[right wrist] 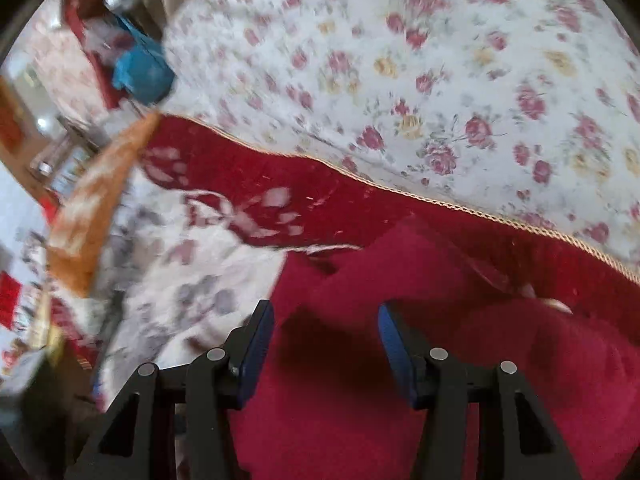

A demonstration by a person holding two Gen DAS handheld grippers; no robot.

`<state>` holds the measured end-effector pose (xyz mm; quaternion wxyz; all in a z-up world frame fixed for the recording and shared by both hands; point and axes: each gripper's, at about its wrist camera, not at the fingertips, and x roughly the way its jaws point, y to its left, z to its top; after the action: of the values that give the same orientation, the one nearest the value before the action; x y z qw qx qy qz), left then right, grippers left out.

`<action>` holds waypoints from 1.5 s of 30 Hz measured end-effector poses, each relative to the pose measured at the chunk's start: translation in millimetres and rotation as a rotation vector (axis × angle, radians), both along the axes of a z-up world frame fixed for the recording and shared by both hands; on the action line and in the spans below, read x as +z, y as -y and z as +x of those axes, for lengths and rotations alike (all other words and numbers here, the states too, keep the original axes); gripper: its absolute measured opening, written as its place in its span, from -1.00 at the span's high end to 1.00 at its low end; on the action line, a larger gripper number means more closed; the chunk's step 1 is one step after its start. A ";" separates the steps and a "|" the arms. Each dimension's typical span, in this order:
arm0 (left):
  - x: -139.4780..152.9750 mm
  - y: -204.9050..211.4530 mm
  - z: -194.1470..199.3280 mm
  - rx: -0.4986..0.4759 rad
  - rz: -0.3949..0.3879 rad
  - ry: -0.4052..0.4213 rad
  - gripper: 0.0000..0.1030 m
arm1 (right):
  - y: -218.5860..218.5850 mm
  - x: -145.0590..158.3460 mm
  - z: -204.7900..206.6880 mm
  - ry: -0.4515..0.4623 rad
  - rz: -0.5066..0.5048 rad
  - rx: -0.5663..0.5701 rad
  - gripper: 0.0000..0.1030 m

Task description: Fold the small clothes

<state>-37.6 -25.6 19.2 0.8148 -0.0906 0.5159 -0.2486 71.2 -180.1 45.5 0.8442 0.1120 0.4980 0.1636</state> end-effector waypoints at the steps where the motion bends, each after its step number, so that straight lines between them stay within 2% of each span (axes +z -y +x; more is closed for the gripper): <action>1: -0.6 -1.1 0.9 0.001 -0.007 0.000 -0.19 | -4.6 -5.8 5.6 -0.017 -0.002 -0.002 -0.01; 3: -0.9 -1.8 0.4 -0.001 -0.011 0.004 -0.19 | -13.0 -24.5 18.0 -0.057 -0.017 0.001 -0.02; 4: -0.8 -2.1 -0.2 -0.002 -0.011 0.007 -0.19 | -12.6 -25.1 18.2 -0.049 -0.026 -0.004 -0.02; 10: -0.6 -2.2 -4.4 0.000 -0.008 0.017 -0.19 | -5.6 -4.1 5.8 -0.060 0.025 -0.030 -0.02; 13: -0.6 -5.1 -6.5 -0.003 -0.017 0.013 -0.19 | -12.5 0.3 -4.9 -0.081 0.038 0.001 -0.17; 18: -0.3 -5.1 -9.4 0.002 -0.011 0.017 -0.19 | -26.8 2.6 -22.1 -0.058 -0.021 0.035 -0.18; 23: 0.5 -8.6 -12.6 0.007 -0.028 0.009 -0.19 | -31.4 -2.0 -15.7 -0.056 -0.059 0.032 -0.17; 26: 1.3 -13.1 -13.3 0.007 -0.058 -0.002 -0.19 | -33.8 -5.2 -14.9 -0.052 -0.105 0.043 0.08; 30: 6.1 -18.2 -17.4 -0.002 -0.102 -0.001 -0.19 | -26.9 5.9 -28.1 -0.030 -0.054 0.080 0.73; 33: 8.2 -19.0 -16.7 0.011 -0.119 -0.001 -0.19 | -30.6 19.4 -37.4 -0.015 0.005 0.137 0.81; 36: 8.9 -17.4 -17.9 0.007 -0.107 0.004 -0.19 | -40.5 12.0 -34.0 -0.028 -0.013 0.143 0.81; 39: 7.2 -16.6 -18.5 0.005 -0.102 0.005 -0.19 | -39.2 11.1 -35.0 -0.001 0.007 0.107 0.81; 43: 2.7 -13.2 -14.1 0.003 -0.104 -0.008 -0.19 | -26.3 12.7 -36.6 -0.021 0.042 0.062 0.78; 44: 3.2 -12.9 -13.8 0.002 -0.105 -0.007 -0.19 | -24.0 13.8 -37.4 -0.020 0.032 0.055 0.72; 45: 4.6 -12.8 -12.9 -0.002 -0.110 -0.003 -0.19 | -21.5 15.0 -38.4 -0.021 0.021 0.045 0.54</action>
<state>-50.5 -12.8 23.8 0.8076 -0.1352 0.5026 -0.2771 32.8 -158.7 60.5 0.8338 0.1115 0.5074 0.1865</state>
